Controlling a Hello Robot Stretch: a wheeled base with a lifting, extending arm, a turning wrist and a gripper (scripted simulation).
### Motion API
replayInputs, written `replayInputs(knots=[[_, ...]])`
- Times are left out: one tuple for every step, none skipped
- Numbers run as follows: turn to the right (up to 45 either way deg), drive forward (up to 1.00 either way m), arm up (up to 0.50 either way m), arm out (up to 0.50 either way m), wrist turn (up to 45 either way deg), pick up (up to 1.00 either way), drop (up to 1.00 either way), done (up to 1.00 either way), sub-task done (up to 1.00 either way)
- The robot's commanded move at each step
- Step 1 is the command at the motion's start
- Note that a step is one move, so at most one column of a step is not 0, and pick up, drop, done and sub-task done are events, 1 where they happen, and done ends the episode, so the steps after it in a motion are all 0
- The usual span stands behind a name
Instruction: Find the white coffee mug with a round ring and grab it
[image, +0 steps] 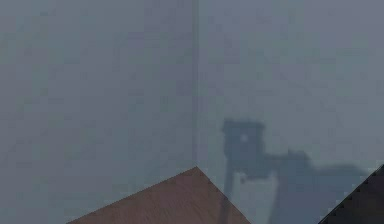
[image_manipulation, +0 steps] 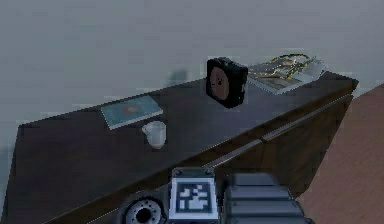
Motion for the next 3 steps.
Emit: replayInputs(knots=[[0.0,0.0,0.0,0.22,0.0,0.0,0.0,0.0,0.0],[0.0,0.0,0.0,0.0,45.0,0.0,0.0,0.0,0.0],[0.0,0.0,0.0,0.0,45.0,0.0,0.0,0.0,0.0]])
